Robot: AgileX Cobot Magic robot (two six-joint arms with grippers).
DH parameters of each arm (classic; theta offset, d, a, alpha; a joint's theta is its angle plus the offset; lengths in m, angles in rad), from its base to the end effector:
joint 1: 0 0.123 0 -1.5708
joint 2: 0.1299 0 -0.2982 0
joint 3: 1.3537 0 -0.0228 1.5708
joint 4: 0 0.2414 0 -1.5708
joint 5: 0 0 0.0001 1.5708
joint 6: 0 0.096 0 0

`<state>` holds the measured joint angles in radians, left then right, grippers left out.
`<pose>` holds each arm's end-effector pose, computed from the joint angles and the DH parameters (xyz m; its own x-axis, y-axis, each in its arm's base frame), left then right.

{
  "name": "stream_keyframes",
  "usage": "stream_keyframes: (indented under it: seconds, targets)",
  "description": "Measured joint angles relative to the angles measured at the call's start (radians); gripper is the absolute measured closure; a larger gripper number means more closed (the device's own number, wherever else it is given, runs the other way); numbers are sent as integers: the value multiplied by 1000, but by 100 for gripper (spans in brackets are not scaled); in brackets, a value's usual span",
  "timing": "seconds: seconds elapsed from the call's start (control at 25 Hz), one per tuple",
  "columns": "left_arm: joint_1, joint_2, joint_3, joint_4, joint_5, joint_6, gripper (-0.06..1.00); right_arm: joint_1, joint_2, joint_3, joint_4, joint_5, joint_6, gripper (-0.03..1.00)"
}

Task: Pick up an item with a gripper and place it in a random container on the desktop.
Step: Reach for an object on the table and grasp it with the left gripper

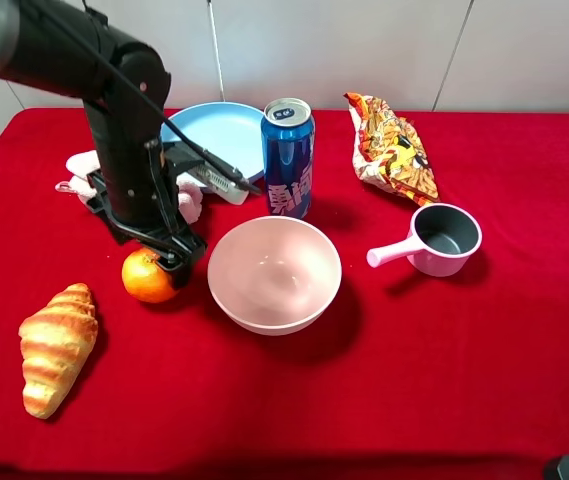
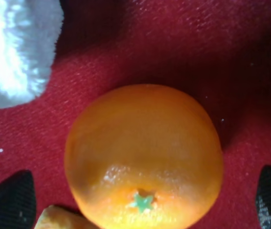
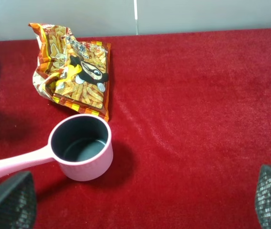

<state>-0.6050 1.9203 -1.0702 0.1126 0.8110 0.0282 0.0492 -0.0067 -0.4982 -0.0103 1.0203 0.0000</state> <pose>0.2740 -0.1799 0.1416 -0.7580 0.6522 0.0085 0.6507 0.7550 0.0810 -0.0210 -0.0019 0.2733 -0.4145 -0.0258 -0.9097 -0.0434 0.9990 -0.0086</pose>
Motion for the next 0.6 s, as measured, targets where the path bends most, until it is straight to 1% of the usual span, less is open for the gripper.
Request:
stream_keyframes:
  seconds: [0.12, 0.36, 0.4, 0.48, 0.6]
  targets:
    - [0, 0, 30, 0, -37, -1, 4, 0, 0, 0, 0, 0, 0, 27]
    - [0, 0, 90, 3, -150, -1, 4, 0, 0, 0, 0, 0, 0, 27]
    - [0, 0, 90, 3, -150, -1, 4, 0, 0, 0, 0, 0, 0, 27]
    - [0, 7, 97, 5, -184, -1, 4, 0, 0, 0, 0, 0, 0, 27]
    - [0, 37, 97, 4, -196, -1, 4, 0, 0, 0, 0, 0, 0, 27]
